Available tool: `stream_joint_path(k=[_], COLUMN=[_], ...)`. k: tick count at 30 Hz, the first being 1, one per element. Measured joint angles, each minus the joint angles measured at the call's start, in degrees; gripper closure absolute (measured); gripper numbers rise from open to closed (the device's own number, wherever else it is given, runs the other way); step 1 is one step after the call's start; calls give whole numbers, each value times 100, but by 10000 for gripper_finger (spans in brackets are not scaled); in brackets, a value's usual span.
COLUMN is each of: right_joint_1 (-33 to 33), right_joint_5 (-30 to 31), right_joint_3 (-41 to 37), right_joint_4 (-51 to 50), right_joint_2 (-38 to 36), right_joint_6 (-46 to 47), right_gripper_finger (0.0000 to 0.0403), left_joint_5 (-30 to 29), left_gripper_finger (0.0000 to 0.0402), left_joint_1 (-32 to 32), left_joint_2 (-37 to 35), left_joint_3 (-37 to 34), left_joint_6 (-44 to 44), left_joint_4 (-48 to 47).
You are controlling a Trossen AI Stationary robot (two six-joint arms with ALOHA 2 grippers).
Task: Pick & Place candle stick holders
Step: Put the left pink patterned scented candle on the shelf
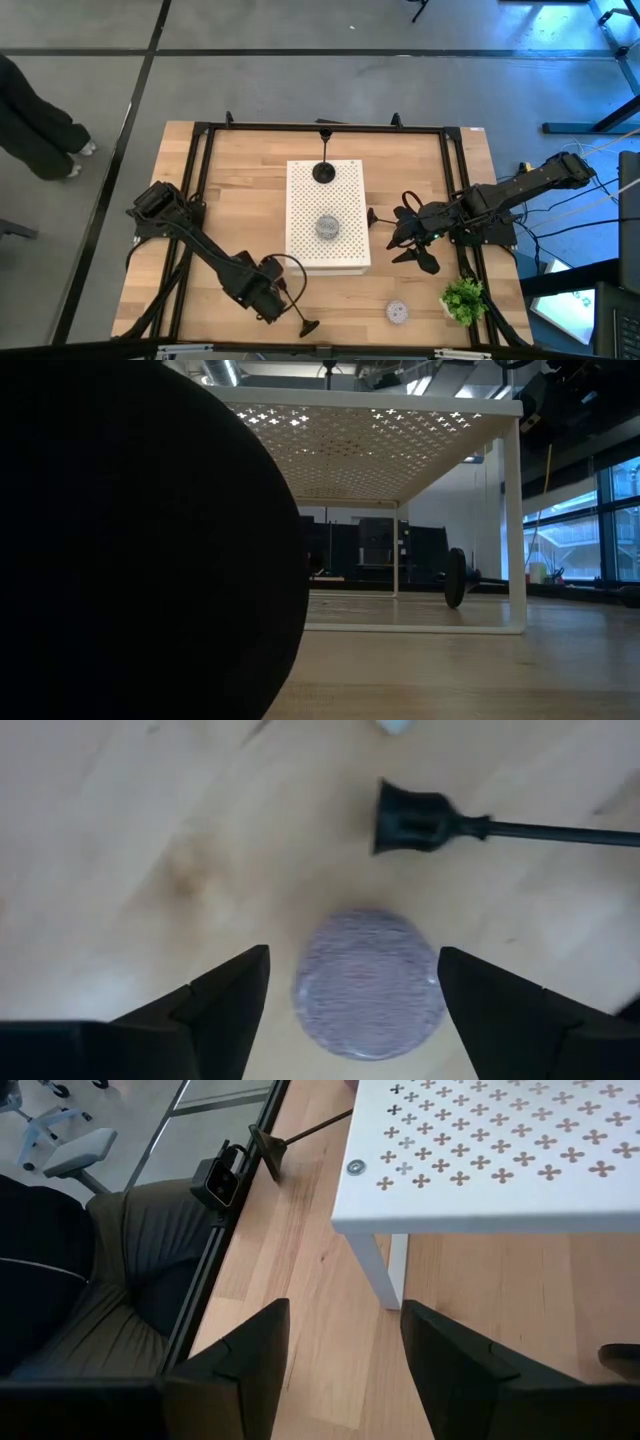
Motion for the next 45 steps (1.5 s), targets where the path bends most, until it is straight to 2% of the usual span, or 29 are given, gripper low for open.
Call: stream_joint_path(k=[5, 15, 20, 27, 34, 45], right_joint_1=[2, 1, 1, 2, 0, 0], right_joint_5=[0, 0, 0, 0, 0, 0], right_joint_3=[0, 0, 0, -1, 0, -2], right_joint_4=[0, 0, -2, -2, 0, -2], right_joint_2=[1, 2, 2, 2, 2, 2], right_joint_6=[0, 0, 0, 0, 0, 0], right_gripper_finger=[208, 208, 208, 208, 208, 208], left_joint_5=[16, 45, 137, -17, -457, -412], left_gripper_finger=[104, 34, 14, 14, 14, 15], left_joint_1=[-29, -104, -199, -343, -495, -509], left_joint_2=[-1, -5, -5, -4, -3, -3], left_joint_3=[0, -48, -234, -328, -328, -328], left_joint_6=[-1, -158, -309, -450, -453, -469], left_joint_4=[127, 190, 480, 648, 806, 868])
